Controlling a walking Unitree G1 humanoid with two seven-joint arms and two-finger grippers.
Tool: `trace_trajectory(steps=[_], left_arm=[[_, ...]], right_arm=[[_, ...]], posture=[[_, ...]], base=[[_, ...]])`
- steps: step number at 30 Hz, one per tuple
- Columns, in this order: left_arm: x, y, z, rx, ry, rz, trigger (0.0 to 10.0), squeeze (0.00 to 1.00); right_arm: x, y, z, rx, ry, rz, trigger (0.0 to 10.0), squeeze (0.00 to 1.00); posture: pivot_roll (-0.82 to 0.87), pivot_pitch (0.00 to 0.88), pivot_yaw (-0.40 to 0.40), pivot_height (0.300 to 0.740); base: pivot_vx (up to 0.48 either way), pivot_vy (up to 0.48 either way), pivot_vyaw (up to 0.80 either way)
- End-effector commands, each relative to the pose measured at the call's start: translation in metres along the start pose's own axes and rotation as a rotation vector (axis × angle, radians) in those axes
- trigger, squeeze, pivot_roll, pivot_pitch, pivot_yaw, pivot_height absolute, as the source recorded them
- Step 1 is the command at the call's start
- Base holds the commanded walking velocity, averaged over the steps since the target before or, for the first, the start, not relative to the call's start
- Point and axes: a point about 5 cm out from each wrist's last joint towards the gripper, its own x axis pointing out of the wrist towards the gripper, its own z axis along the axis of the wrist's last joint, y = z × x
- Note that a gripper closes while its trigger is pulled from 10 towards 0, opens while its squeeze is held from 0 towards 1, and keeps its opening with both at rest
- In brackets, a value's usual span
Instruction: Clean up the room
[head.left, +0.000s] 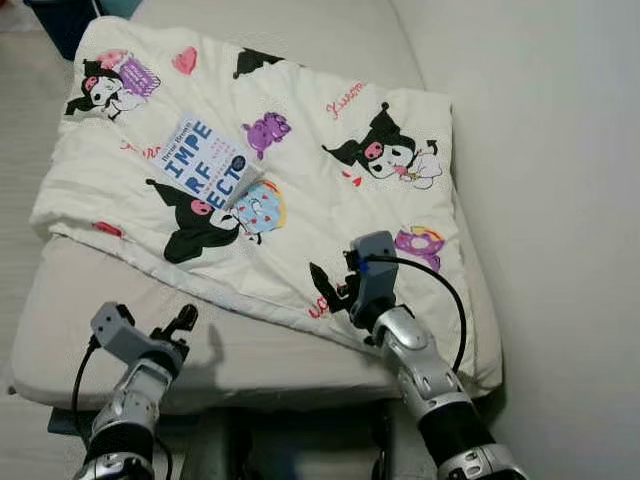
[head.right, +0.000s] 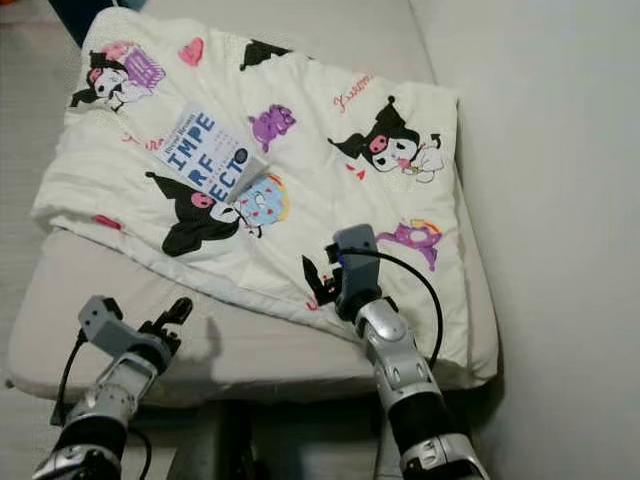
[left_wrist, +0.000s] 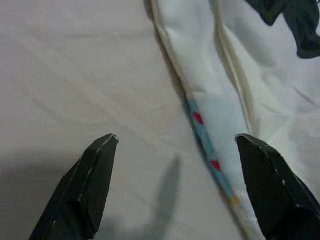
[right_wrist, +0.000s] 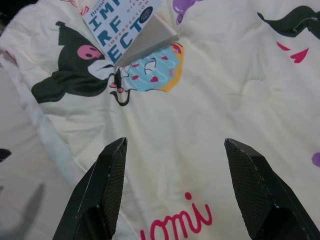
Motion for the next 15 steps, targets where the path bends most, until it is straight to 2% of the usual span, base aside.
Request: trace_trajectory(steps=[1,5,11,14,15], left_arm=[[-0.004,0.012,-0.002,-0.031,0.015,0.025,10.0,0.0],[0.005,-0.001,0.0,-0.107,0.02,-0.026,10.0,0.0],[0.014,-0.018,-0.002,-0.126,0.037,-0.04,10.0,0.0],[0.021,-0.035,-0.001,-0.143,0.038,-0.06,10.0,0.0],[0.021,-0.035,-0.001,-0.143,0.038,-0.06,10.0,0.0]], right_arm=[[-0.002,0.003,-0.004,-0.003,0.019,0.004,10.0,0.0],[-0.004,0.011,0.005,-0.043,0.001,0.009,10.0,0.0],[-0.008,0.016,0.008,-0.065,-0.004,0.02,10.0,0.0],[-0.014,0.016,0.005,-0.086,0.005,0.023,10.0,0.0],[-0.014,0.016,0.005,-0.086,0.005,0.023,10.0,0.0]], posture=[[-0.1,0.429,0.026,0.6],[-0.17,0.451,0.038,0.6],[-0.21,0.459,0.044,0.6],[-0.21,0.467,0.049,0.6],[-0.21,0.467,0.049,0.6]], base=[[0.0,0.0,0.0],[0.0,0.0,0.0],[0.0,0.0,0.0],[0.0,0.0,0.0],[0.0,0.0,0.0]])
